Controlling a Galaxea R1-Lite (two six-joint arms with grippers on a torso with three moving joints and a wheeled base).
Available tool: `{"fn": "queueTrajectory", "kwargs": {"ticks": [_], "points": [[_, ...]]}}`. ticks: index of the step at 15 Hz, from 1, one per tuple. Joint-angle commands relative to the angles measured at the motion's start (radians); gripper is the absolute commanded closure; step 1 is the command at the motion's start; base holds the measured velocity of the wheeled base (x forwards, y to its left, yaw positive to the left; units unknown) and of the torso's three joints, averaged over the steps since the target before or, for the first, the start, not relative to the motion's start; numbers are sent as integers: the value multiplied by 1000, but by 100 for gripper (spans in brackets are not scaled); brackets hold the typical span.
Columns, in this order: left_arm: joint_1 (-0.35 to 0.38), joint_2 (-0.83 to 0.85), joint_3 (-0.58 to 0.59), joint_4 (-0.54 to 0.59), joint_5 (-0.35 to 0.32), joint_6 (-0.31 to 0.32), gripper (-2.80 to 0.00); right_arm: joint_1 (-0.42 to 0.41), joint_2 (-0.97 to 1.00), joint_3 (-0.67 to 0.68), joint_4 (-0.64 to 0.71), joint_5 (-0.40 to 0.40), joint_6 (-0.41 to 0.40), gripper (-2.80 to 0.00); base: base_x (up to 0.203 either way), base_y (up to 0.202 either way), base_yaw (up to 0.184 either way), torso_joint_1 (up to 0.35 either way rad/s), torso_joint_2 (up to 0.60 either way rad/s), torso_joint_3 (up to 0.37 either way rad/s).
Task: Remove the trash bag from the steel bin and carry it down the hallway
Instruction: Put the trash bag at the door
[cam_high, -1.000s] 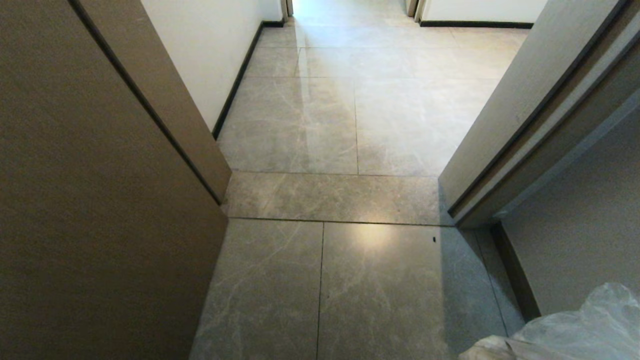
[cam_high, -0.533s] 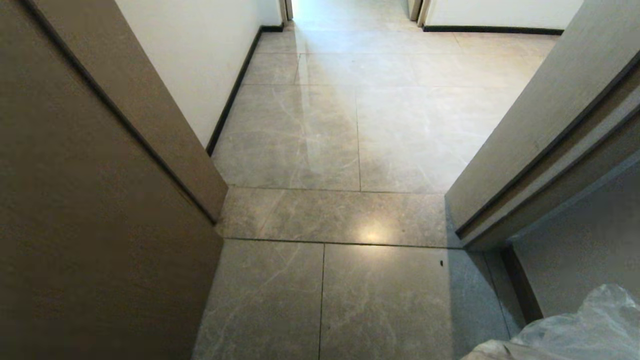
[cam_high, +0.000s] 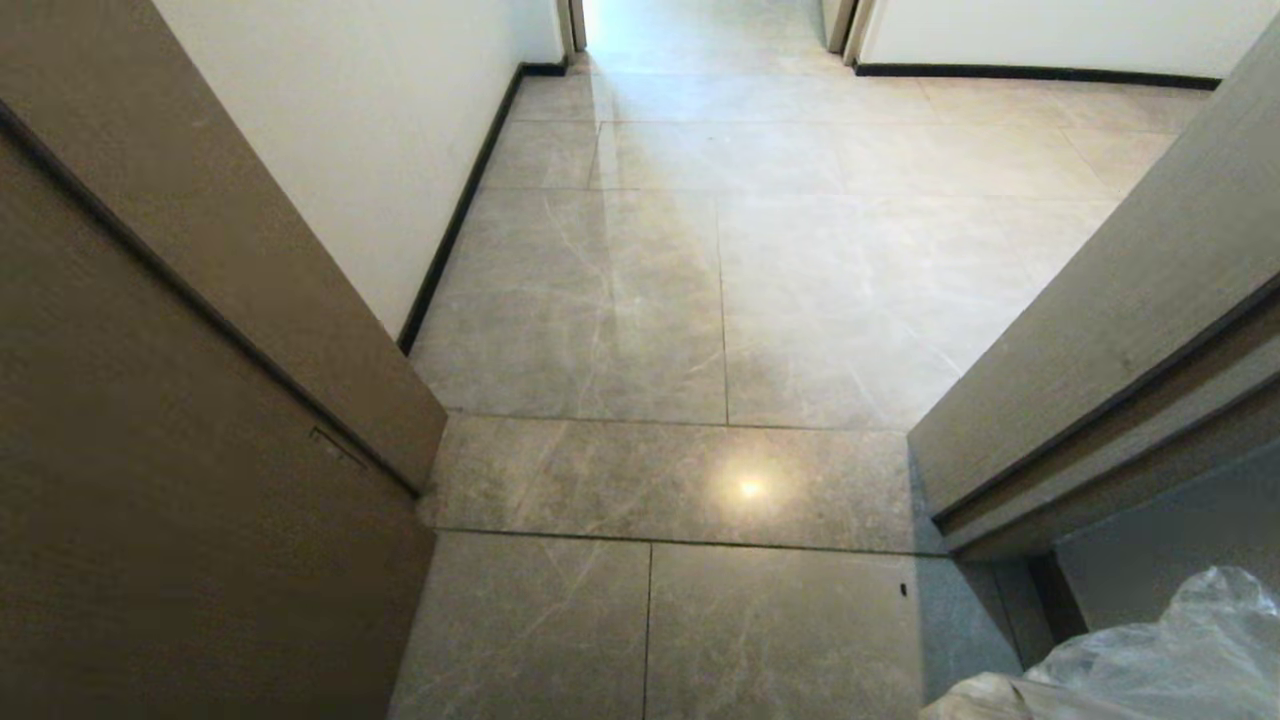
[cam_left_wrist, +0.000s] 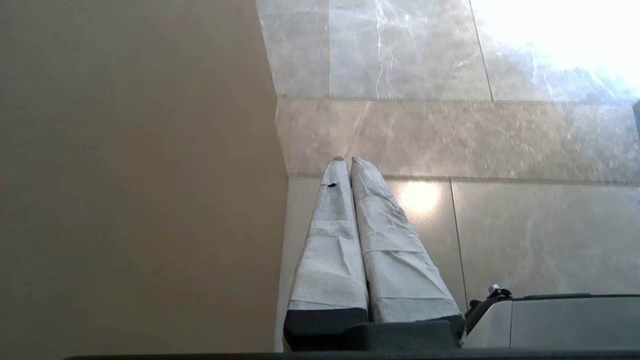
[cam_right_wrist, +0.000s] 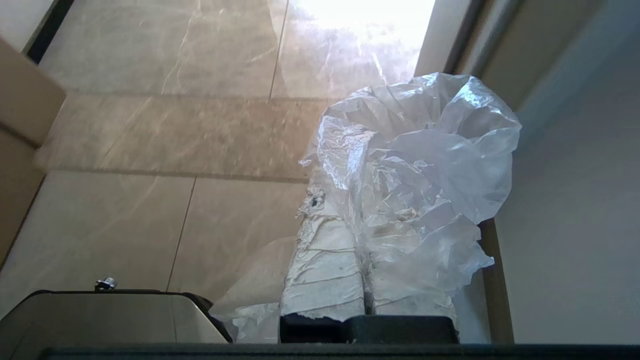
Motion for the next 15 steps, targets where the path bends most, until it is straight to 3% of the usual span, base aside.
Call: {"fn": "queueTrajectory", "kwargs": {"ticks": [1, 15], "points": [[0, 0, 0, 0, 0, 0, 0, 0, 1, 2, -1, 1, 0, 0, 193, 0, 1, 2, 2, -1], [0, 0, -1, 0, 0, 0, 0, 0, 1, 2, -1, 1, 0, 0, 192, 0, 0, 3, 1, 3]]}}
